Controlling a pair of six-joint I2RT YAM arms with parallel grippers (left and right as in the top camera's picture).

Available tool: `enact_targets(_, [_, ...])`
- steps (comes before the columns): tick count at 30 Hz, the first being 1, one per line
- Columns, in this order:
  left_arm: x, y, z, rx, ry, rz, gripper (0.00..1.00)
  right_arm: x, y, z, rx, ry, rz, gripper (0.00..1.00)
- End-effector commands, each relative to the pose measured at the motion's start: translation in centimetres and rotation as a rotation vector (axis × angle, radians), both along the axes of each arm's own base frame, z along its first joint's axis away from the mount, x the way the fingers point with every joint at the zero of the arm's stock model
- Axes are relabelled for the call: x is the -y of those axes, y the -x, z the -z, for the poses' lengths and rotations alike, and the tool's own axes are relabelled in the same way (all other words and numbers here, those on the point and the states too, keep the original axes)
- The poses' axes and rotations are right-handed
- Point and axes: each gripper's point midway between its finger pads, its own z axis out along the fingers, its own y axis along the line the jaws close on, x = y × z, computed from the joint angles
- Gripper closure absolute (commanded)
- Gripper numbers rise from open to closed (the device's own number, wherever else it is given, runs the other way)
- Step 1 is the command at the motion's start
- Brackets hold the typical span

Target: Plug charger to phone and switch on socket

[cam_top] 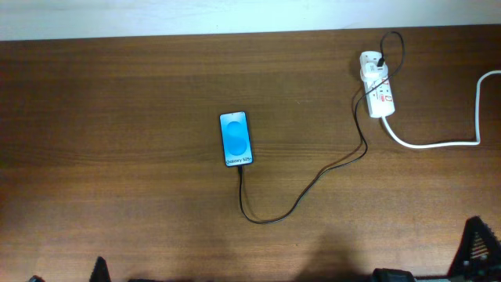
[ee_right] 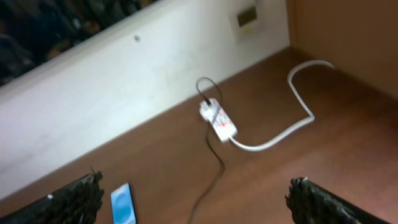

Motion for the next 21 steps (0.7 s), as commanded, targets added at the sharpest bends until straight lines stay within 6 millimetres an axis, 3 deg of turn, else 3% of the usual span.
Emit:
enact_targets(1, [-0.1,-0.1,0.0,-0.008,-0.019,-0.003,0.01,0.1,0.5,5.5,-0.092,-0.005,-0.002,0.02])
enact_targets(6, [-0.1,-0.1,0.0,-0.008,-0.019,-0.003,0.01,0.0,1.6,13.5,-0.287,-0.027,-0.002,0.02])
enact_targets(10, [-0.1,-0.1,0.0,-0.008,-0.019,-0.002,0.01,-0.2,2.1,17.9,-0.381,-0.042,-0.009,0.02])
enact_targets(15, [-0.1,-0.1,0.0,-0.008,-0.019,-0.002,0.01,-0.4,1.9,20.7,-0.439,-0.058,-0.016,0.02])
enact_targets(21, [-0.1,-0.1,0.0,-0.008,-0.019,-0.002,0.01,-0.5,1.9,21.0,-0.446,-0.06,-0.019,0.02])
